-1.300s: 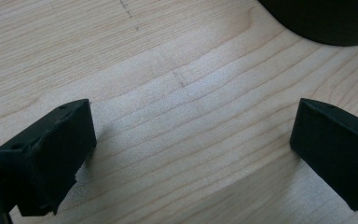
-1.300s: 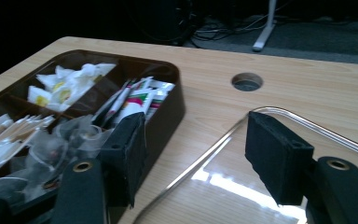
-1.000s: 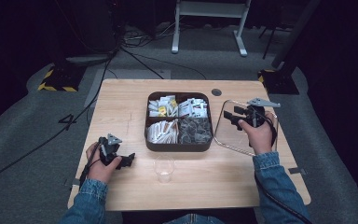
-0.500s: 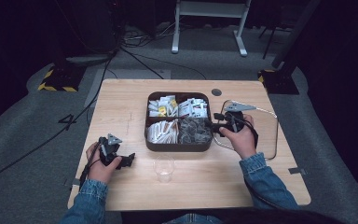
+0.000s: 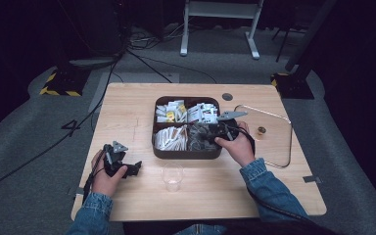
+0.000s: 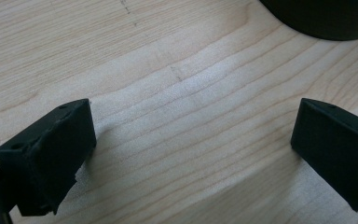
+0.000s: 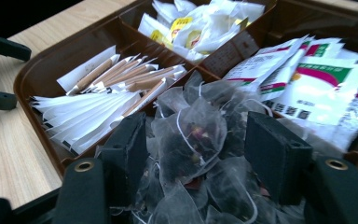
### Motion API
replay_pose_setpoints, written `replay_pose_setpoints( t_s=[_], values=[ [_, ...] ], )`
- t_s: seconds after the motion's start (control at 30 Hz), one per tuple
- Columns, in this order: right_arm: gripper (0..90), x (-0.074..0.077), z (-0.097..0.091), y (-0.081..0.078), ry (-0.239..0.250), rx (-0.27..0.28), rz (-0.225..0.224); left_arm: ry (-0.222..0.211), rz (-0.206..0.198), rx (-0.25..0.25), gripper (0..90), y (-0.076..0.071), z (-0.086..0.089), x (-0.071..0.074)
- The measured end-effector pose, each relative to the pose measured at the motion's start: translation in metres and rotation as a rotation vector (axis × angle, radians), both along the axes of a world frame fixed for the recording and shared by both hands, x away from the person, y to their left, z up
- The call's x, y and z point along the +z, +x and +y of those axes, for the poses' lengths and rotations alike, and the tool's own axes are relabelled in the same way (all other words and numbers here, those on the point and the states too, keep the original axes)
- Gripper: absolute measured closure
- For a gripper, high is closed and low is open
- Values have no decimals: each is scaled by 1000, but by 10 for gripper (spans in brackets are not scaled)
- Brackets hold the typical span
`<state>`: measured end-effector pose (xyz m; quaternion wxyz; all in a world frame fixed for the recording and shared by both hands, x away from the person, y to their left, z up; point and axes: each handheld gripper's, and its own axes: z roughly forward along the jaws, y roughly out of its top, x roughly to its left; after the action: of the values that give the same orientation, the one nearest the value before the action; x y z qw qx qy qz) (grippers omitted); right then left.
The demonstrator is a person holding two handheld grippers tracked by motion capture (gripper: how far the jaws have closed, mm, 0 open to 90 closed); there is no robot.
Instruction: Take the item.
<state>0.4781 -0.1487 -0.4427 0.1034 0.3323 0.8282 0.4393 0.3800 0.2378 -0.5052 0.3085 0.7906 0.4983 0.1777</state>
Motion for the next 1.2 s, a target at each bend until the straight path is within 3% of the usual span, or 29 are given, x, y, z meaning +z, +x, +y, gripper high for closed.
replay_pose_setpoints(
  t_s=[0.23, 0.37, 0.6, 1.0, 1.2],
  values=[
    [410, -15, 11, 3, -61, 18, 27, 0, 0, -1, 2, 0, 0, 0],
    [497, -18, 15, 5, -102, 23, 32, 4, -1, 0, 2, -1, 0, 0],
    [692, -17, 14, 3, -117, 23, 16, 5, 2, -4, 2, -1, 0, 0],
    [708, -11, 8, 0, -80, 7, -2, 6, 0, -4, 2, -1, 0, 0],
    [709, 1, 0, -3, -9, -3, -30, 5, 1, -5, 2, -1, 0, 0]
  ],
)
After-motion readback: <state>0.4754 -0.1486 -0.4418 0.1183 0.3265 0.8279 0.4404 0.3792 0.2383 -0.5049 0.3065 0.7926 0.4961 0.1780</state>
